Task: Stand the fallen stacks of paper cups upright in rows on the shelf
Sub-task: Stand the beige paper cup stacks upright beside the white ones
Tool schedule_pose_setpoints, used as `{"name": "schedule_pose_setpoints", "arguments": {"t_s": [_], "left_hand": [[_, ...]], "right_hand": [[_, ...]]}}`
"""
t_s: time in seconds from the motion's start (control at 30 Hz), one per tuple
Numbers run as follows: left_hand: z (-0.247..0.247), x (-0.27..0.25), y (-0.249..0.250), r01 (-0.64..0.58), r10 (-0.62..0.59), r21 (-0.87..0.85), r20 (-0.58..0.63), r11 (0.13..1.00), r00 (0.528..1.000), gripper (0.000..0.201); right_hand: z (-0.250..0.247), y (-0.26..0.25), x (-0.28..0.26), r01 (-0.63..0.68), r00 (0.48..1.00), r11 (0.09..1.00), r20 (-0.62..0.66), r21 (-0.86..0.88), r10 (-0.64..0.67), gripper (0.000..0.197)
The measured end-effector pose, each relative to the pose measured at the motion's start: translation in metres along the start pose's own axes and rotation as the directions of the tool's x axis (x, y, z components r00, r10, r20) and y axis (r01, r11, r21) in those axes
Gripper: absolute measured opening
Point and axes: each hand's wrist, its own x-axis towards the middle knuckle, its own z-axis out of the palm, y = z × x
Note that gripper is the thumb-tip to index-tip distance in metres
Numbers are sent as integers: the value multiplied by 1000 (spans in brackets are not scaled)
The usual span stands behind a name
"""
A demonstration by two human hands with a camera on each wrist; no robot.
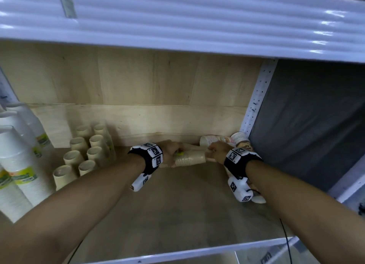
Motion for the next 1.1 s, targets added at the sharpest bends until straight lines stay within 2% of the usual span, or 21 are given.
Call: {"name": "schedule_pose_setpoints", "arguments": {"t_s": [0.1,0.23,0.3,0.4,0.47,0.53,0.63,0.83,1.1], "left_hand": [[-4,-8,-6,56,-58,-68,-18,996,998,77],[-2,-19,-10,121,-147,-208,-115,971,982,66],[2,-23,-13,145,-194,-283,-156,948,968,66],[9,-32,-15,170,-257,-416,-163,894,953,75],[14,-37,-17,188,-290,-484,-145,855,946,71],[19,-39,-21,197,-301,-529,-117,825,946,65],[31,-34,-30,188,-304,-587,-104,787,947,66],[34,-52,-13,196,-325,-666,-74,719,943,64],[41,-55,-14,200,-332,-677,-69,708,941,61]], "right_hand": [[-4,-11,-10,3,998,1000,-67,-4,-4,14],[-15,-36,-23,52,982,999,-179,-1,-52,16],[-22,-50,-26,73,974,997,-214,-2,-71,27],[-27,-68,-30,108,964,994,-240,-30,-112,29],[-27,-79,-32,138,958,990,-250,-28,-141,26],[-27,-87,-34,150,957,989,-248,-17,-149,23],[-22,-96,-38,143,952,989,-268,-33,-146,24],[-10,-102,-38,159,955,986,-246,-43,-165,27],[-13,-106,-41,191,952,981,-241,-12,-189,33]]}}
